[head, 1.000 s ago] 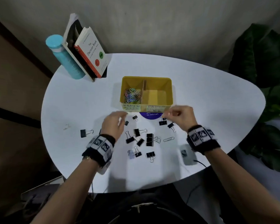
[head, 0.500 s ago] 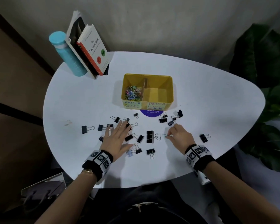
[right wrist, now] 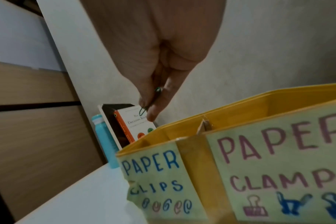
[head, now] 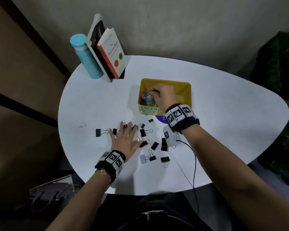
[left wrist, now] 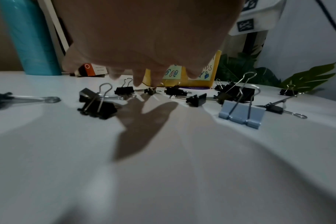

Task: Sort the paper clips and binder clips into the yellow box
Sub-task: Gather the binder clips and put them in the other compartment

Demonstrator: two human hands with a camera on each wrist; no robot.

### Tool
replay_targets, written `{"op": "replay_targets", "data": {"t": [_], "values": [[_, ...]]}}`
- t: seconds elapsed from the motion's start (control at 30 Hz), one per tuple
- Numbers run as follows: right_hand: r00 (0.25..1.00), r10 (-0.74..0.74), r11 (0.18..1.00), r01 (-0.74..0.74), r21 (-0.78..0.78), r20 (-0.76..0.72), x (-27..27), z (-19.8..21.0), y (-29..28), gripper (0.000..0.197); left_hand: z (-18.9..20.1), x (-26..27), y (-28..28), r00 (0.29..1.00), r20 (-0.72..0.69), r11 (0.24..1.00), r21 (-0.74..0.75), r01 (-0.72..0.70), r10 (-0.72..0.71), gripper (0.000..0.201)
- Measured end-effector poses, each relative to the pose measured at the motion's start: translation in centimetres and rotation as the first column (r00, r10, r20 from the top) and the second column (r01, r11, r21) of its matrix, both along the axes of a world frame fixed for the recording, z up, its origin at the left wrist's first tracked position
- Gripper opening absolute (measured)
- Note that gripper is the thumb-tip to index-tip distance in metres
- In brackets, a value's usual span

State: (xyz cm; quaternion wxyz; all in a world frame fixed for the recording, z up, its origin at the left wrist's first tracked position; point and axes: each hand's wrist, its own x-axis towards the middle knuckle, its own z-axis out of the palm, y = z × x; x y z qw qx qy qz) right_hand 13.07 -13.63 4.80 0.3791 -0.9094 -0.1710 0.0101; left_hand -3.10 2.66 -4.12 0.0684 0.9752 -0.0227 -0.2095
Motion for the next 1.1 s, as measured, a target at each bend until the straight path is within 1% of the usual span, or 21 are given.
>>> {"op": "replay_targets", "data": {"t": [0.07, 0.1, 0.13, 0.2, 0.23, 0.3, 0.33, 0.37, 0.4, 0.47, 0.5, 0.6, 0.7, 0.73, 0.77, 0.83, 0.9, 0.93, 1.0, 1.03, 1.1], "values": [[1.0, 0.005, 1.0, -0.005, -0.02, -0.023, 0.5, -0.3, 0.3, 0.017, 0.5, -0.5, 0.6, 0.994, 0.09, 0.998, -0.017, -0.059, 0.06, 0.082], [1.0, -0.009, 0.999, 0.009, -0.031, -0.021, 0.6, -0.4, 0.1, 0.021, 0.6, -0.6, 1.1, 0.982, 0.126, 0.99, -0.041, -0.133, 0.137, 0.077], [0.999, -0.042, 0.998, 0.041, -0.039, -0.009, 0.5, -0.5, -0.4, 0.025, 0.7, -0.7, 1.8, 0.96, 0.146, 0.97, -0.073, -0.231, 0.24, 0.074], [0.982, -0.175, 0.984, 0.177, -0.018, 0.072, 0.3, -0.8, -2.5, 0.03, 0.7, -0.9, 3.5, 0.869, 0.141, 0.878, -0.146, -0.456, 0.475, 0.073], [0.949, -0.294, 0.956, 0.293, 0.023, 0.119, -0.1, -1.0, -4.2, 0.032, 0.6, -0.9, 4.3, 0.808, 0.111, 0.811, -0.181, -0.557, 0.579, 0.073], [0.808, -0.567, 0.823, 0.559, 0.095, 0.159, -1.3, -2.5, -9.0, 0.04, 0.3, -0.6, 5.3, 0.702, -0.01, 0.677, -0.251, -0.691, 0.712, 0.068], [0.746, -0.65, 0.759, 0.646, 0.077, 0.148, -2.0, -3.6, -11.3, 0.043, 0.1, -0.4, 5.3, 0.688, -0.059, 0.652, -0.269, -0.709, 0.723, 0.063], [0.735, -0.671, 0.739, 0.673, 0.008, 0.095, -2.7, -4.8, -13.4, 0.046, -0.2, -0.1, 5.1, 0.71, -0.079, 0.669, -0.275, -0.69, 0.7, 0.057], [0.77, -0.637, 0.767, 0.633, -0.1, -0.011, -3.4, -6.2, -14.9, 0.049, -0.4, 0.1, 4.5, 0.754, -0.08, 0.712, -0.277, -0.646, 0.653, 0.051], [0.833, -0.487, 0.863, 0.412, -0.292, -0.263, -4.6, -8.5, -16.2, 0.045, -0.8, 0.7, 2.9, 0.84, -0.059, 0.798, -0.285, -0.531, 0.539, 0.045], [0.853, -0.407, 0.894, 0.3, -0.333, -0.326, -5.2, -9.2, -16.2, 0.043, -1.0, 0.9, 1.9, 0.87, -0.057, 0.827, -0.288, -0.484, 0.489, 0.044], [0.902, -0.218, 0.927, 0.073, -0.367, -0.373, -7.6, -10.3, -14.2, 0.043, -1.3, 1.1, -1.1, 0.936, -0.079, 0.884, -0.309, -0.351, 0.344, 0.047], [0.904, -0.034, 0.94, -0.116, -0.321, -0.427, -10.0, -10.2, -12.1, 0.049, -0.8, 1.0, -3.0, 0.969, -0.094, 0.88, -0.405, -0.248, 0.23, 0.047], [0.912, -0.018, 0.952, -0.111, -0.287, -0.411, -10.4, -9.7, -12.0, 0.051, -0.6, 1.0, -3.1, 0.97, -0.079, 0.861, -0.447, -0.242, 0.232, 0.047], [0.93, -0.053, 0.962, -0.05, -0.269, -0.363, -10.5, -9.1, -12.5, 0.053, -0.4, 0.9, -2.9, 0.964, -0.042, 0.842, -0.477, -0.251, 0.263, 0.048], [0.944, -0.241, 0.938, 0.168, -0.302, -0.223, -9.9, -7.8, -14.9, 0.053, 0.4, 0.8, -1.8, 0.919, 0.085, 0.838, -0.45, -0.309, 0.384, 0.05], [0.861, -0.462, 0.838, 0.344, -0.423, -0.214, -9.3, -6.5, -18.3, 0.049, 1.3, 0.7, -0.1, 0.847, 0.152, 0.829, -0.35, -0.436, 0.509, 0.044], [0.778, -0.566, 0.768, 0.378, -0.518, -0.272, -9.2, -6.1, -20.0, 0.045, 1.5, 0.7, 0.7, 0.82, 0.121, 0.807, -0.303, -0.506, 0.56, 0.039], [0.589, -0.719, 0.642, 0.361, -0.677, -0.368, -9.5, -6.0, -22.4, 0.041, 1.8, 0.8, 2.1, 0.806, -0.041, 0.79, -0.175, -0.587, 0.59, 0.031], [0.531, -0.753, 0.61, 0.343, -0.714, -0.388, -9.9, -6.3, -23.0, 0.041, 1.9, 0.8, 2.4, 0.801, -0.138, 0.792, -0.129, -0.597, 0.582, 0.029], [0.501, -0.769, 0.601, 0.355, -0.716, -0.397, -10.7, -7.2, -23.1, 0.042, 2.2, 0.8, 2.0, 0.76, -0.303, 0.758, -0.153, -0.635, 0.575, 0.027]]}}
